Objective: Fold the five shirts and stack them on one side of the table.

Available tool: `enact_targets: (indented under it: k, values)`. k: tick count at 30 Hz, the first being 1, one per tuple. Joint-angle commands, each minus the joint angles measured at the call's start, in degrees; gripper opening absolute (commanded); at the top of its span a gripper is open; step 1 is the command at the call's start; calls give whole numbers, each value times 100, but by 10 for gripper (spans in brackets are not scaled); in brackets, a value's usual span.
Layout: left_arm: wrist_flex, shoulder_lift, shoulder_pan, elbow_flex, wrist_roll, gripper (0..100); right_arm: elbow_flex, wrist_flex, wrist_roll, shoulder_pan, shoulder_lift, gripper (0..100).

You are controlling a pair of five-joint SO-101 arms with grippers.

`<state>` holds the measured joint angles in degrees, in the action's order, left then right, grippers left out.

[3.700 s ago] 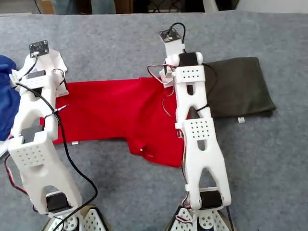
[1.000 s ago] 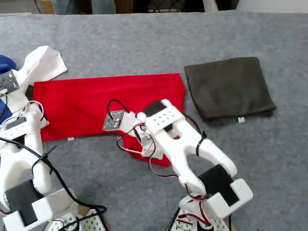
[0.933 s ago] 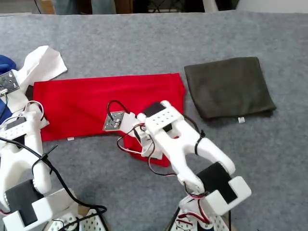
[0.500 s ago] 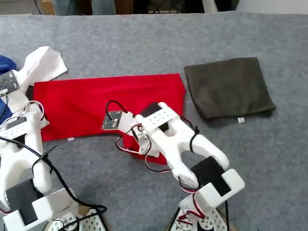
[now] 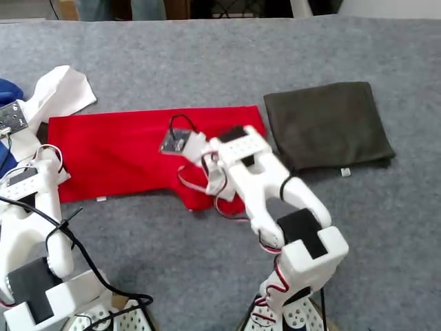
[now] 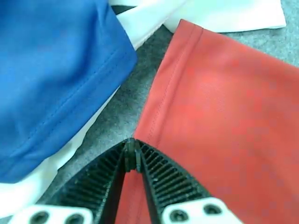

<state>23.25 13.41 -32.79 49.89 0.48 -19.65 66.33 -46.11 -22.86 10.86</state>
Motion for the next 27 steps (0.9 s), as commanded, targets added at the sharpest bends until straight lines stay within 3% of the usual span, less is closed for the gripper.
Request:
enact_targets:
  k: [1,8,17,23,25,27]
  values:
    - [-105,18,-31,-136,-18,30,1402,853,-70,53,13,15]
    - [-105,18,-31,-136,-18,30,3741,2004,-967,9,1473,15]
    - [-105,18,-31,-127,-18,30,7767,3121,-1916,18,4251,15]
    - [-105,18,-31,-119,-18,31,9965,3402,-1969,-18,5648,16]
    - [-105,18,-31,-119,-18,31,10545,3376,-1934,-18,5947,47]
    - [-105,18,-13,-119,-18,31,11046,3376,-1846,9,6185,148]
